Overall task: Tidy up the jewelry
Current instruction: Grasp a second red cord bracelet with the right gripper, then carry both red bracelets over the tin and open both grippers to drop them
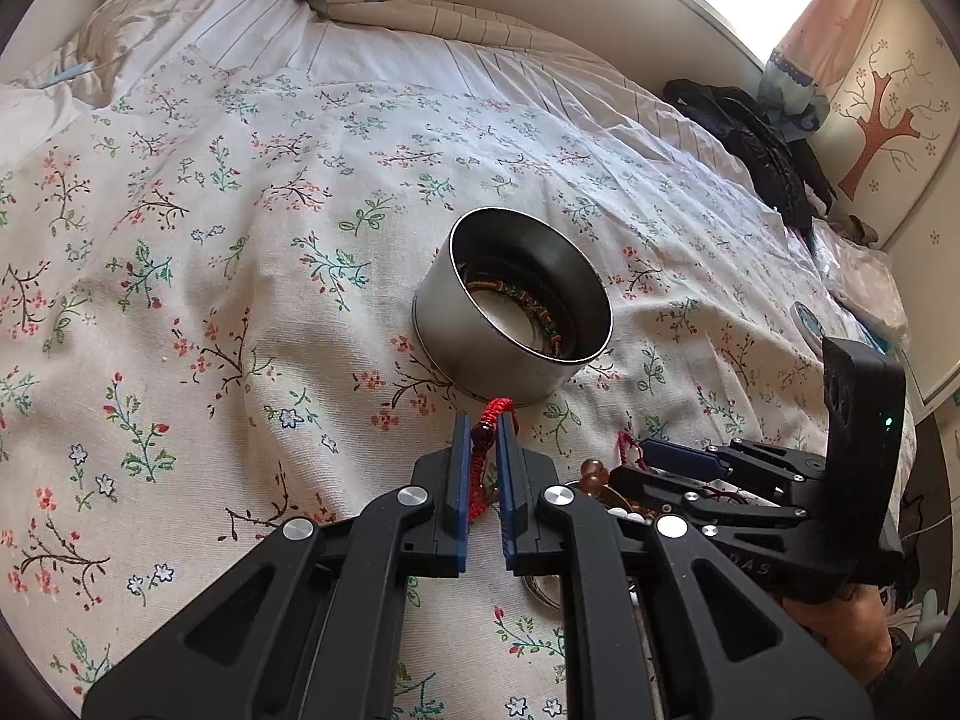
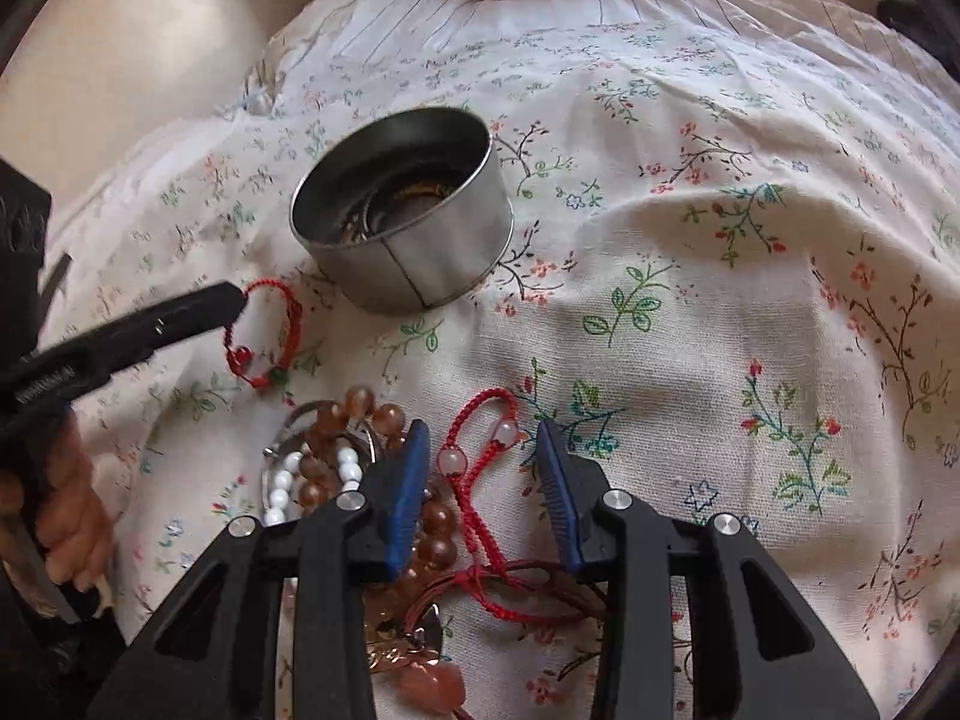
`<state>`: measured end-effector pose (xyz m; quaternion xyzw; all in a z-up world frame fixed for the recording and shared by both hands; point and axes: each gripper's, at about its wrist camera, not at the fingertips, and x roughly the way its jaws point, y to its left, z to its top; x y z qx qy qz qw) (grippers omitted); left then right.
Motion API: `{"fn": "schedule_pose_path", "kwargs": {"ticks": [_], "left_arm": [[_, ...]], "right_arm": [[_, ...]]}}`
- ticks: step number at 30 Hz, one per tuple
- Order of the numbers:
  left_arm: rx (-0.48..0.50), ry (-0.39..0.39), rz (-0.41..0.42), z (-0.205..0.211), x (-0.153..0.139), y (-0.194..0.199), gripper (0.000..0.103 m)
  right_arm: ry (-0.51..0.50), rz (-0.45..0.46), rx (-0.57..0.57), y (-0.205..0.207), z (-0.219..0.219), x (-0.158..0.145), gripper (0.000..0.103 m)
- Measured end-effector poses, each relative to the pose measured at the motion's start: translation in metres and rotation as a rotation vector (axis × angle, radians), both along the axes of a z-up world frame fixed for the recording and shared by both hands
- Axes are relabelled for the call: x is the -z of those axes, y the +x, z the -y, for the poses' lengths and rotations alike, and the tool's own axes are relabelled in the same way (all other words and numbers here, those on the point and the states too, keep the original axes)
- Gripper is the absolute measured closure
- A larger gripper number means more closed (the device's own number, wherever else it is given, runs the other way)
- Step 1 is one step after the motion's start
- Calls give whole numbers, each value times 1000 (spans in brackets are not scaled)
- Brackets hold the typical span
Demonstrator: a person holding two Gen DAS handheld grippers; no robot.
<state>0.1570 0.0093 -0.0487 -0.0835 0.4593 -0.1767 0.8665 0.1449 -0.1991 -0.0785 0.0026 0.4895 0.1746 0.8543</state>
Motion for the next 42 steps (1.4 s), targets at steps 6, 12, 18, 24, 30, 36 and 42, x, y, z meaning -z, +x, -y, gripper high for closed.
{"fn": "schedule_pose_path", "kwargs": {"ticks": [6,12,18,24,30,36,42], "left_arm": [[0,0,0,1,0,0,95],[-2,-5,8,0,-2,-1,95],[0,-24,38,-1,-10,-6,95],[10,-35,75,5,-24,-11,95],[9,3,106,19,-35,-11,95],[-18,36,157,36,-54,-10,95],[-77,39,202,50,-72,1,95]], "right_arm": [[22,1,-5,-6,6,1,84],[98,45,22,-12,16,-10,91],[500,106,64,-26,60,-35,91],[703,148,66,-30,70,-52,91],[697,200,107,-27,64,-78,91],[667,256,193,-12,44,-103,91],[624,349,212,2,24,-113,91]]}}
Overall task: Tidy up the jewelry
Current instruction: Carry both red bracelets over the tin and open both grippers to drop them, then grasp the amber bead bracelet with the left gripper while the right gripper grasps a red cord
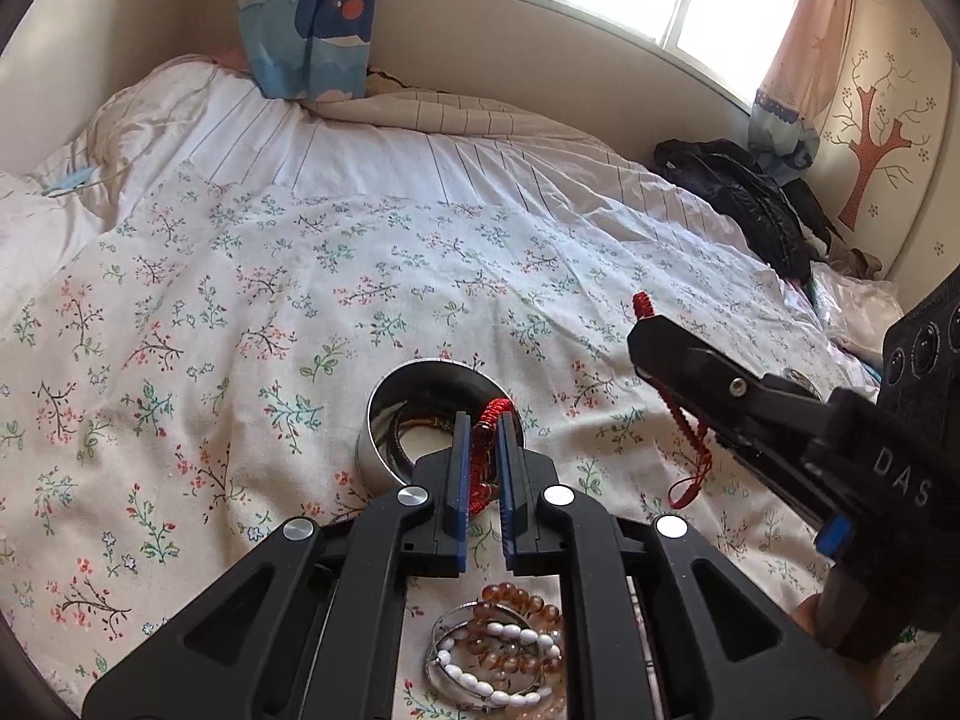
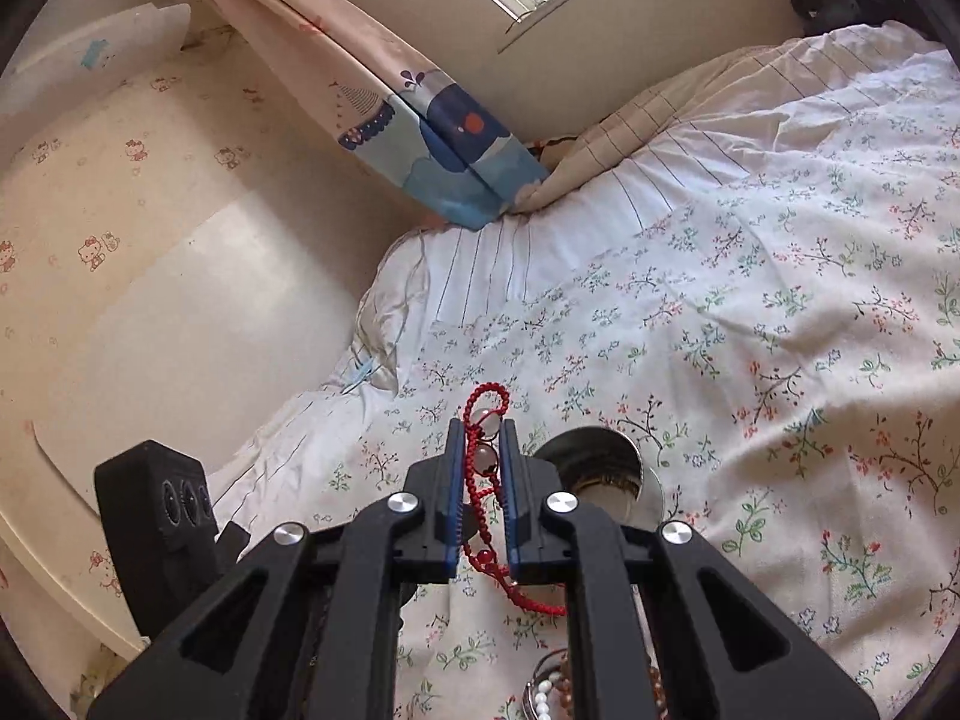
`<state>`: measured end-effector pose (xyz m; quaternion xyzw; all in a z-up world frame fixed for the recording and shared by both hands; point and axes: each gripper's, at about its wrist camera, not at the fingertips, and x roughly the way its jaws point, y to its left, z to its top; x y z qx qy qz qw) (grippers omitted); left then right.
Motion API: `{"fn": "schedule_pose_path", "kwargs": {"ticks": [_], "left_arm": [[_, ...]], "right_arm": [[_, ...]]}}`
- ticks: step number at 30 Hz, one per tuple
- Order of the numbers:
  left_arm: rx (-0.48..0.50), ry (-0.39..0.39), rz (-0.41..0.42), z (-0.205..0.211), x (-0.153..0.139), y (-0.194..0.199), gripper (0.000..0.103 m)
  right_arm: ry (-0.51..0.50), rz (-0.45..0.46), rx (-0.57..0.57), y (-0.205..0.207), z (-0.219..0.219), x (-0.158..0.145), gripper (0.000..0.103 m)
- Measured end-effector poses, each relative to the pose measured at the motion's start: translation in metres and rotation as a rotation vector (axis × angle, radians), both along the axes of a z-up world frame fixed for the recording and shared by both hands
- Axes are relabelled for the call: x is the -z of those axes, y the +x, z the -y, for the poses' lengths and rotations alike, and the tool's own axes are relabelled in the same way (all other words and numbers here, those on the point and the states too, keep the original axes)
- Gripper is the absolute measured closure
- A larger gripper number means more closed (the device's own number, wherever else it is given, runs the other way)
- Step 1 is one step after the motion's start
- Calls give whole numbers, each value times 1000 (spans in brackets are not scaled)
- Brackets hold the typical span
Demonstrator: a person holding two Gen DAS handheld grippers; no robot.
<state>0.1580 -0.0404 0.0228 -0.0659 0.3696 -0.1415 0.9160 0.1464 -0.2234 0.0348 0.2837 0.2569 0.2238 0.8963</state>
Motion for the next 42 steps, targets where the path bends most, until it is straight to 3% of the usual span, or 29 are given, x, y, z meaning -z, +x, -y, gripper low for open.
{"fn": "schedule_pose_path", "kwargs": {"ticks": [12,29,31,32,34,35,37,42], "left_arm": [[-60,31,3,1,17,21,95],[-97,-130,-125,-15,46,60,95],[-126,-117,-141,-17,52,63,95],[-139,-116,-147,-20,53,64,94],[-170,-123,-150,-28,53,65,86],[-191,-122,-144,-32,52,64,75],[-208,-140,-135,-40,50,63,67],[-244,-152,-127,-49,48,60,56]], "right_arm": [[-47,5,10,19,-3,13,91],[-93,-109,-23,53,-18,40,91],[-98,-153,-48,60,-22,48,90],[-106,-173,-42,61,-23,52,80],[-91,-175,-30,61,-19,53,65],[-83,-168,-20,59,-17,52,64],[-75,-154,4,56,-11,48,61],[-39,-162,25,54,0,46,53]]}}
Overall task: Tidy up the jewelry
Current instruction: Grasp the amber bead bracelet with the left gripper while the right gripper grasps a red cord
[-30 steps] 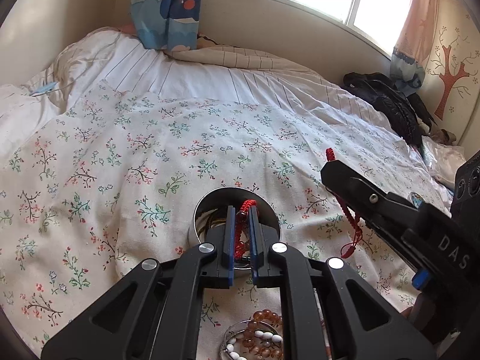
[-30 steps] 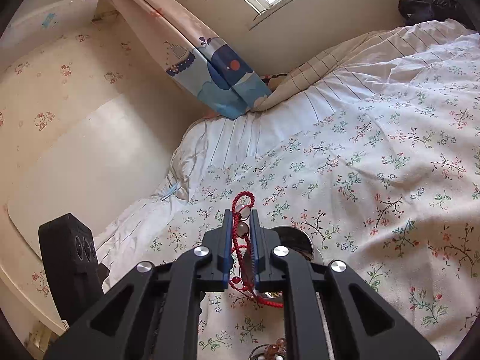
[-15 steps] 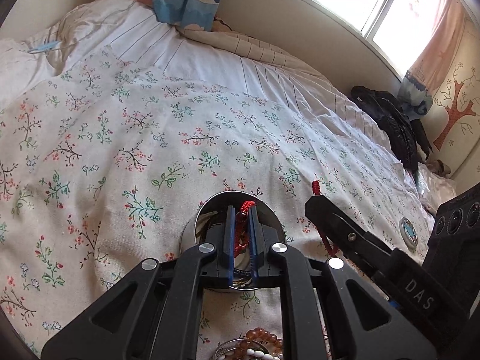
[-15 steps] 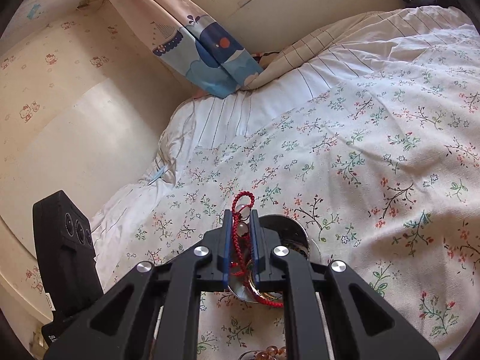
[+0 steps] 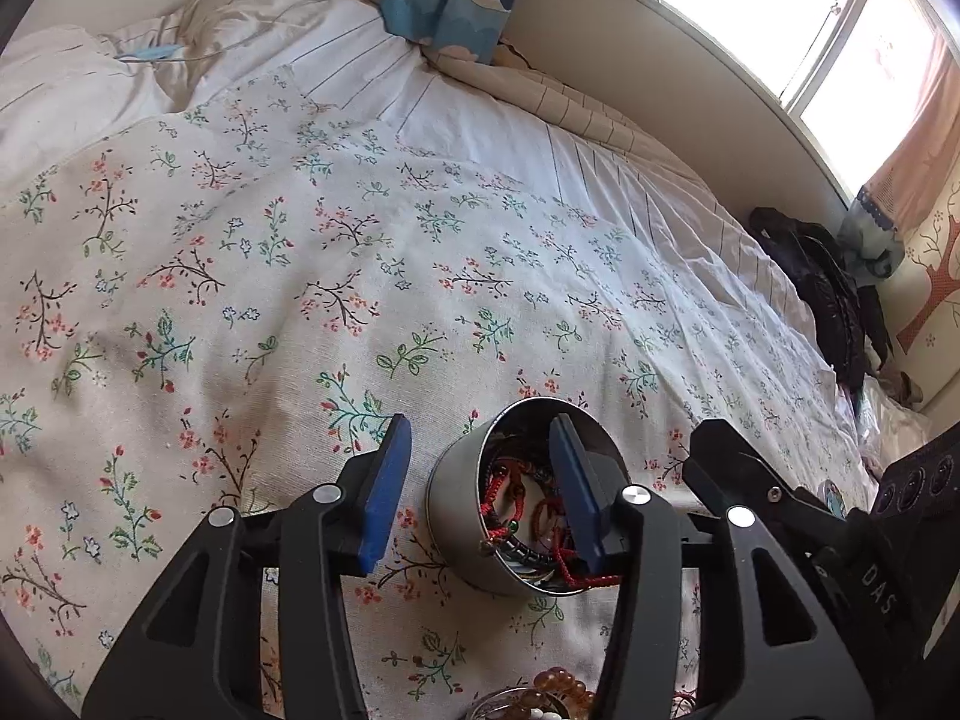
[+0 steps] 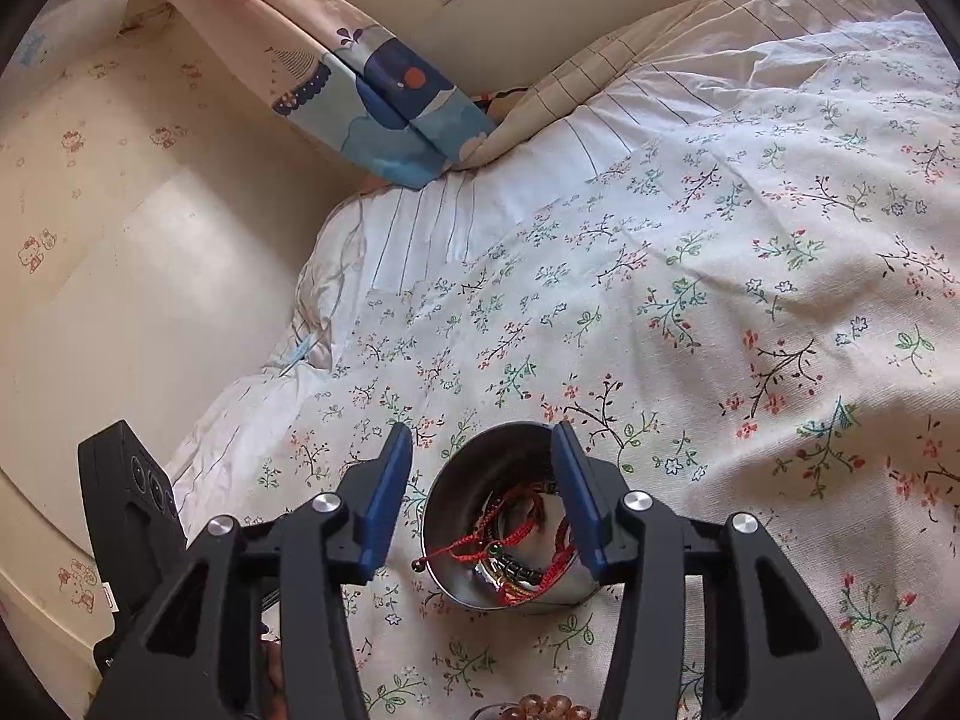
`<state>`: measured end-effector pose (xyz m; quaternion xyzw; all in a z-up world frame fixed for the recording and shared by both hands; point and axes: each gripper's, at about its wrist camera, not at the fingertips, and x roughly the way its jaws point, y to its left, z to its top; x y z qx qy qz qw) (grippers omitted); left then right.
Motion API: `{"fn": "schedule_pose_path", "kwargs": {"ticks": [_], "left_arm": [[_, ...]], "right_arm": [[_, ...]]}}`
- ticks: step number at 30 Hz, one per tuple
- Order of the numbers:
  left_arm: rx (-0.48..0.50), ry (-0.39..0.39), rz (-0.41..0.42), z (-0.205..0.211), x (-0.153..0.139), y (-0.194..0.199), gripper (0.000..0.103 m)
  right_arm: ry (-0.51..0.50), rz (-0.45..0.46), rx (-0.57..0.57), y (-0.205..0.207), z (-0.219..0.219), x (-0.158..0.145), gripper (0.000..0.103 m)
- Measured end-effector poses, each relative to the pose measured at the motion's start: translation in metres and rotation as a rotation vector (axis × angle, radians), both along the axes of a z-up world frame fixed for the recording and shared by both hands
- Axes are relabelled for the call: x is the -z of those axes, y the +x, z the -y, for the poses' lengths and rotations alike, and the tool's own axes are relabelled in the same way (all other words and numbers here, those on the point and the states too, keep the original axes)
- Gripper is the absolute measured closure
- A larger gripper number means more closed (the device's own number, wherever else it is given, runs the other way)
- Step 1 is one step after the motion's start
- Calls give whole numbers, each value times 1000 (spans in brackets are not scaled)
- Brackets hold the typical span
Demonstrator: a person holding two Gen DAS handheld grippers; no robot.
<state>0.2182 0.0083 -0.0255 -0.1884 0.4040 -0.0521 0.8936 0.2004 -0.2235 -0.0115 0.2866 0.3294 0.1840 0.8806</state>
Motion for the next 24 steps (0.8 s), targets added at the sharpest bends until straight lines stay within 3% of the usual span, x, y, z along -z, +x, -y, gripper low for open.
{"fn": "schedule_pose_path", "kwargs": {"ticks": [8,17,24], "left_arm": [[-25,63,-6,2,-1,-7,36],[172,238,-11,32,-7,-36,31],[288,256,-49,40,1,-69,31]], "right_arm": [[9,-44,71,-3,20,2,42],[-36,-138,113,-17,55,14,38],[-181,-143,82,-78,52,12,37]]}}
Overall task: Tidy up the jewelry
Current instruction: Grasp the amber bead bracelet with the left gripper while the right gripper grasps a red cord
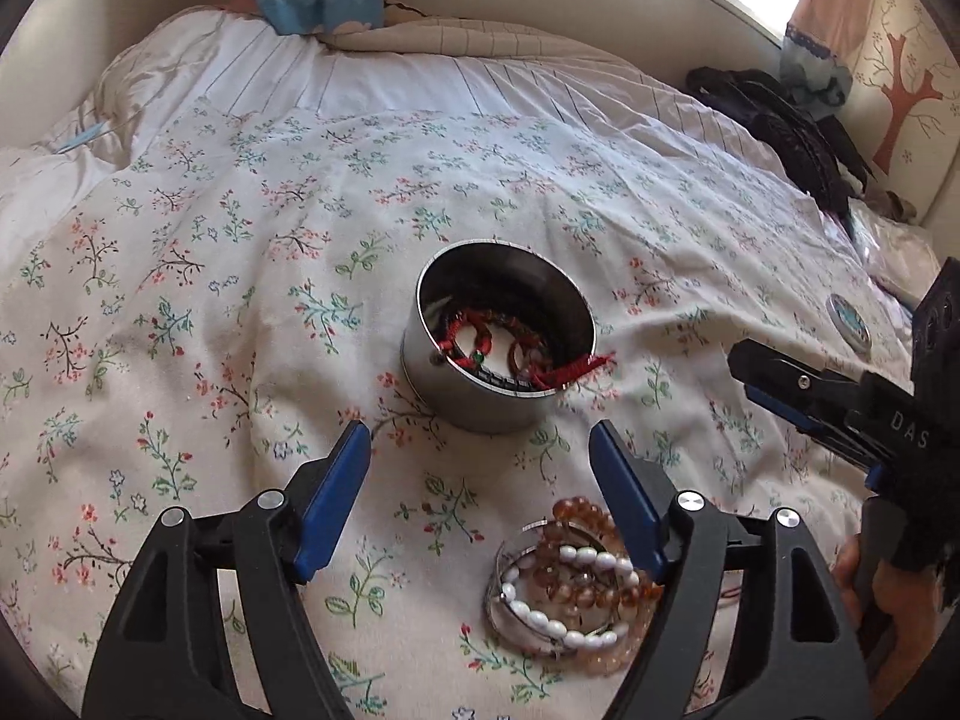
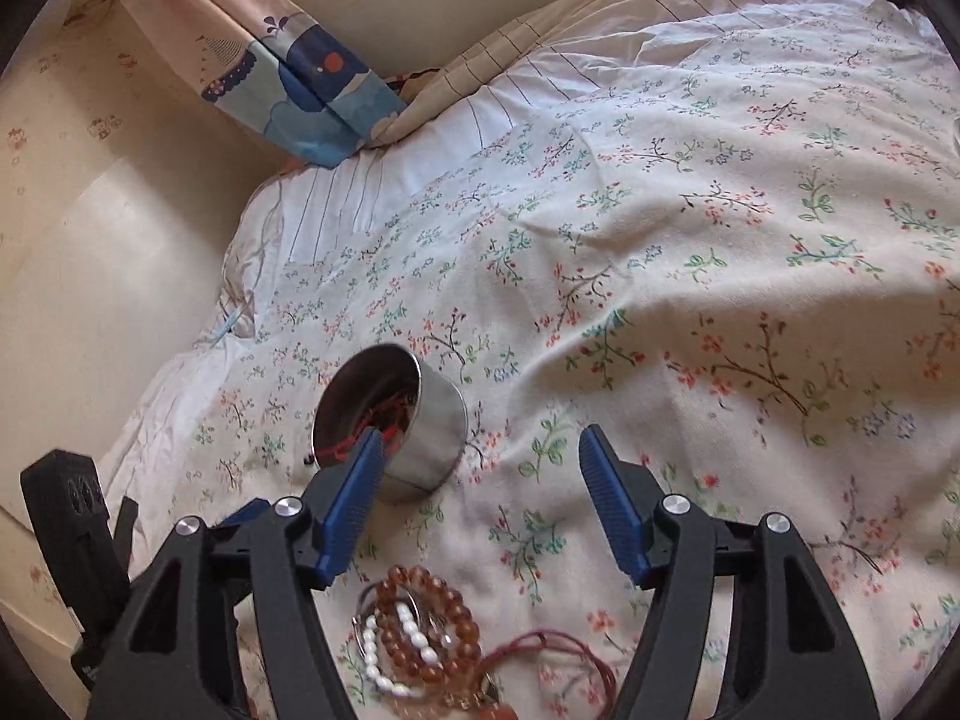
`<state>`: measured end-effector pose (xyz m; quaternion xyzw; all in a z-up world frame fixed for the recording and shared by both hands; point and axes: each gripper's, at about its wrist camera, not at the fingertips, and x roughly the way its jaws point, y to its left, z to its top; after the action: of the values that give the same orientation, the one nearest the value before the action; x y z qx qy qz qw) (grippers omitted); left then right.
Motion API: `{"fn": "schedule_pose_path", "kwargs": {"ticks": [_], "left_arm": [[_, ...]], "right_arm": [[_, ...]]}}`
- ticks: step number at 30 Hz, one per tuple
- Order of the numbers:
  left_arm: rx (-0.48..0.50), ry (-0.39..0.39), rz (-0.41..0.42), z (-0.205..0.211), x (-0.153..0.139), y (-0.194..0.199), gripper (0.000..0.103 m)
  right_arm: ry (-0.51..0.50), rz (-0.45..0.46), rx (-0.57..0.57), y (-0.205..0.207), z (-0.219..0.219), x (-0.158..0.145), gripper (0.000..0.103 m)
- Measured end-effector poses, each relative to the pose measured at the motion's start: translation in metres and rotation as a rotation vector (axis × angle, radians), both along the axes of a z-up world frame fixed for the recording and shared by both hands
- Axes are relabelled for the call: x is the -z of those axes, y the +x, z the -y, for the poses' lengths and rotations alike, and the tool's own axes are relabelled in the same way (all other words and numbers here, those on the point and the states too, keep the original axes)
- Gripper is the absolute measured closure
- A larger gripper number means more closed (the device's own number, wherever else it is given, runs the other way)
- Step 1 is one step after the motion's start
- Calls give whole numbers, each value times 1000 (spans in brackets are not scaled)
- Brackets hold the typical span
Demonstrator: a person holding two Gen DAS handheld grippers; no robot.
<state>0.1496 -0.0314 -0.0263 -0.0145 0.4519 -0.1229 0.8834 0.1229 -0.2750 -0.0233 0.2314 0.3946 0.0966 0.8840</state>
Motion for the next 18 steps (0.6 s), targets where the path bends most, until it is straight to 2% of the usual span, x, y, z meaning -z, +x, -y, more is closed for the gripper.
{"fn": "schedule_pose_path", "kwargs": {"ticks": [4,6,10,15,18], "left_arm": [[57,32,-19,11,13,-14,31],[77,55,-29,17,21,-16,31],[120,76,-33,27,29,-14,31],[141,93,-47,35,35,-3,31],[169,100,-62,41,41,2,31]], "right_arm": [[-127,-43,-16,-35,-2,11,37],[-156,-66,-35,-43,-2,18,37],[-228,-97,-75,-48,-12,28,37],[-430,-154,-137,-42,-40,45,37],[-429,-144,-151,-44,-41,45,43]]}}
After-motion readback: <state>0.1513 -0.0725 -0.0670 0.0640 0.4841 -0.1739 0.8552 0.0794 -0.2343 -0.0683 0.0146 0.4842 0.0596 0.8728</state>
